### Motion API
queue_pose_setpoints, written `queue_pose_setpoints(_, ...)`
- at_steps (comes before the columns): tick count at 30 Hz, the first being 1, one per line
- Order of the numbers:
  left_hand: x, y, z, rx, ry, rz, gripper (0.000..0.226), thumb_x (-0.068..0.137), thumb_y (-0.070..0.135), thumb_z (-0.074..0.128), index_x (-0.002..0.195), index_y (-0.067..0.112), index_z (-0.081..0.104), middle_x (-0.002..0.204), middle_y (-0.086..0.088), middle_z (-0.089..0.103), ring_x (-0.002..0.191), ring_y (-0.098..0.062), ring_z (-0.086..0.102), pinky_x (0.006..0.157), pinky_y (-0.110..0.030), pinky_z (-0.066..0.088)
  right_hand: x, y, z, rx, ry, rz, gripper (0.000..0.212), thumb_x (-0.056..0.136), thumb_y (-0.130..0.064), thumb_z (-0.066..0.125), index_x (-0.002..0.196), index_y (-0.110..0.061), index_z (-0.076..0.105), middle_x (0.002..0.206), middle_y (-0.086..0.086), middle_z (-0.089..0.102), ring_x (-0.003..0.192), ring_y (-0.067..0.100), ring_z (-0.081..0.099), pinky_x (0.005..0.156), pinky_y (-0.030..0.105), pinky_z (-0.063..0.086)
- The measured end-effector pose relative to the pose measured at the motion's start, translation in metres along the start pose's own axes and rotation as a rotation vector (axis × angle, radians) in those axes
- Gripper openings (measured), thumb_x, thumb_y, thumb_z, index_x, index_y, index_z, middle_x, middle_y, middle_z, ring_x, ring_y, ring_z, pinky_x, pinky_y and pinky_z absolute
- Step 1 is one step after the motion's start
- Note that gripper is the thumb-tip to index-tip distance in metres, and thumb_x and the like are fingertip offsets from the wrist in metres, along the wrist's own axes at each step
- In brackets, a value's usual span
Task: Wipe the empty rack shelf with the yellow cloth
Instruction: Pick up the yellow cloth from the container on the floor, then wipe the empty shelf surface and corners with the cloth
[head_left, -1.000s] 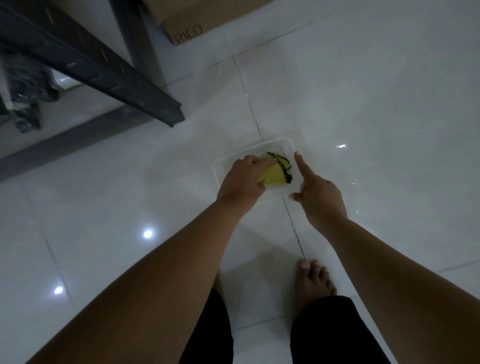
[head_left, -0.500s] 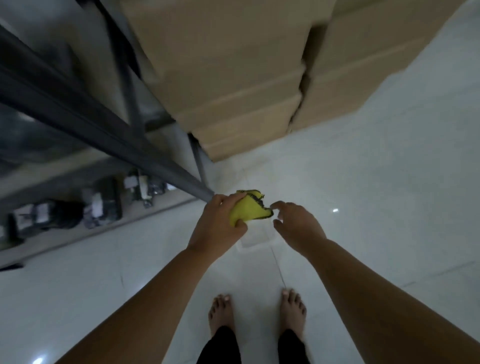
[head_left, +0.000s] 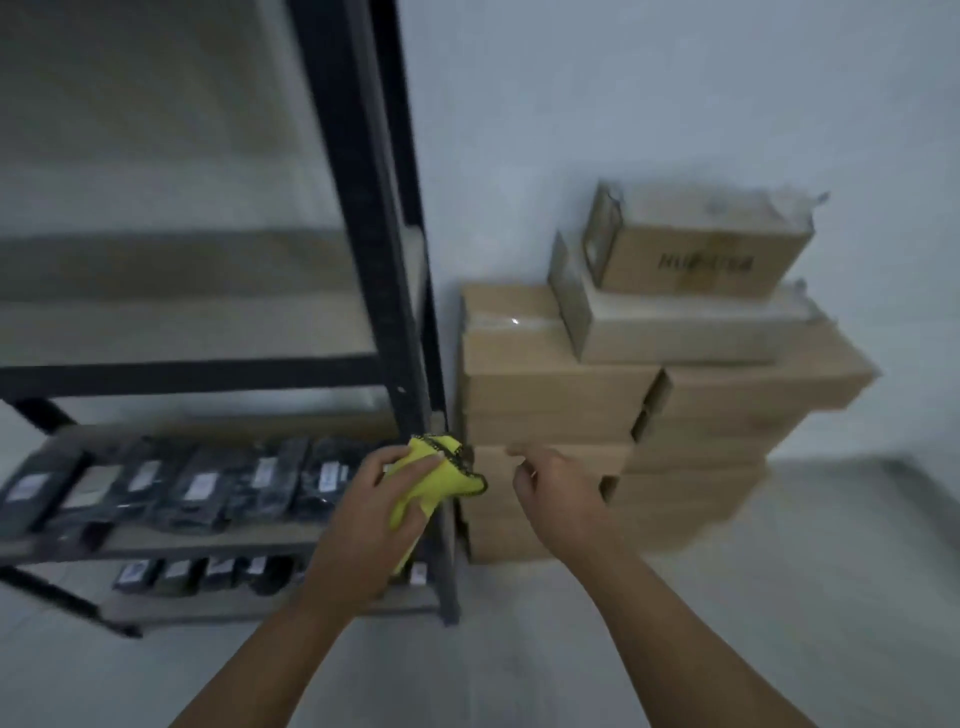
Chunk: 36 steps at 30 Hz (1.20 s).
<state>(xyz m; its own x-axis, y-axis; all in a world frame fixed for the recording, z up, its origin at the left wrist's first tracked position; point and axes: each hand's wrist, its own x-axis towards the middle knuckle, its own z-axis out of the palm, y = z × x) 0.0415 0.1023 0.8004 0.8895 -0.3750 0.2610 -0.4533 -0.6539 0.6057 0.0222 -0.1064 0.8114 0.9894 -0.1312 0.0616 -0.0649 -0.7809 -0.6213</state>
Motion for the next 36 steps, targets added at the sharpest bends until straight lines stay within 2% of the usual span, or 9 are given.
queue_pose_setpoints(4, 0.002, 0.015, -0.074, -0.023, 0.227, -0.003, 0.050, 0.085, 0.011, 0.053, 0.125, 0.042, 0.053, 0.132, 0.006, 0.040, 0.117, -0.007, 0.041, 0.093, -0.020, 0.035, 0.018, -0.078, -0.036, 0.102, 0.193, -0.182, 0.026, 0.090, -0.014, 0.049, 0.112, -0.017, 0.062, 0.087, 0.004, 0.065, 0.079, 0.022, 0.058, 0.066, 0.026, 0.037)
queue_pose_setpoints(6, 0.008, 0.015, -0.102, -0.060, 0.301, 0.005, 0.053, 0.085, 0.006, 0.055, 0.121, 0.045, 0.054, 0.130, 0.007, 0.041, 0.115, -0.006, 0.044, 0.091, -0.016, 0.036, 0.031, -0.111, -0.042, 0.141, 0.266, -0.277, 0.026, 0.089, -0.014, 0.050, 0.113, -0.019, 0.060, 0.089, -0.001, 0.060, 0.080, 0.013, 0.052, 0.071, 0.023, 0.036)
queue_pose_setpoints(10, 0.030, 0.005, -0.151, -0.067, 0.361, 0.029, 0.056, 0.084, 0.008, 0.061, 0.118, 0.051, 0.048, 0.126, 0.014, 0.040, 0.110, 0.002, 0.042, 0.087, -0.004, 0.030, 0.061, -0.159, -0.039, 0.120, 0.426, -0.370, 0.037, 0.090, -0.023, 0.053, 0.127, -0.021, 0.047, 0.119, -0.002, 0.055, 0.107, 0.015, 0.053, 0.085, 0.023, 0.038)
queue_pose_setpoints(13, 0.052, -0.006, -0.177, -0.098, 0.351, 0.074, 0.053, 0.084, 0.017, 0.065, 0.119, 0.053, 0.047, 0.125, 0.014, 0.041, 0.110, 0.003, 0.041, 0.089, -0.003, 0.027, 0.079, -0.181, -0.031, 0.098, 0.534, -0.393, 0.058, 0.090, -0.028, 0.055, 0.141, -0.029, 0.028, 0.139, -0.003, 0.042, 0.125, 0.012, 0.041, 0.100, 0.024, 0.035)
queue_pose_setpoints(18, 0.088, -0.030, -0.195, -0.134, 0.258, 0.135, 0.054, 0.078, 0.030, 0.073, 0.124, 0.047, 0.050, 0.126, 0.019, 0.038, 0.112, 0.003, 0.039, 0.093, -0.015, 0.030, 0.103, -0.206, -0.015, 0.100, 0.633, -0.357, 0.079, 0.090, -0.029, 0.056, 0.143, -0.044, 0.000, 0.158, -0.003, 0.009, 0.141, 0.006, 0.013, 0.107, 0.024, 0.024)
queue_pose_setpoints(22, 0.113, -0.056, -0.195, -0.162, 0.208, 0.186, 0.051, 0.082, 0.026, 0.070, 0.120, 0.051, 0.049, 0.124, 0.021, 0.038, 0.109, 0.006, 0.039, 0.084, 0.001, 0.027, 0.117, -0.214, -0.005, 0.233, 0.614, -0.277, 0.075, 0.094, -0.022, 0.051, 0.138, -0.045, -0.004, 0.157, -0.004, 0.014, 0.135, -0.007, 0.008, 0.100, 0.002, 0.015)
queue_pose_setpoints(25, 0.135, -0.070, -0.192, -0.183, 0.144, 0.214, 0.047, 0.084, 0.028, 0.067, 0.123, 0.049, 0.051, 0.126, 0.020, 0.038, 0.111, 0.003, 0.040, 0.083, 0.000, 0.029, 0.119, -0.213, 0.001, 0.277, 0.629, -0.244, 0.075, 0.093, -0.017, 0.052, 0.140, -0.042, 0.000, 0.155, -0.002, 0.019, 0.132, -0.009, 0.011, 0.092, -0.011, 0.011)
queue_pose_setpoints(30, 0.175, -0.065, -0.170, -0.142, -0.041, 0.298, 0.046, 0.089, 0.025, 0.060, 0.130, 0.042, 0.049, 0.134, 0.008, 0.037, 0.119, -0.010, 0.037, 0.096, -0.023, 0.033, 0.115, -0.215, -0.005, 0.322, 0.550, -0.224, 0.076, 0.093, -0.016, 0.053, 0.132, -0.058, 0.003, 0.150, -0.014, 0.026, 0.138, 0.007, 0.028, 0.110, 0.026, 0.031)
queue_pose_setpoints(36, 0.186, -0.070, -0.120, 0.186, -0.453, 0.594, 0.029, 0.098, 0.026, 0.042, 0.116, 0.020, 0.064, 0.152, 0.003, 0.031, 0.141, -0.021, 0.021, 0.113, -0.039, 0.024, 0.110, -0.220, -0.010, 0.258, 0.523, -0.148, 0.075, 0.093, -0.022, 0.053, 0.125, -0.062, -0.002, 0.132, -0.026, 0.025, 0.118, -0.003, 0.031, 0.090, 0.011, 0.029)
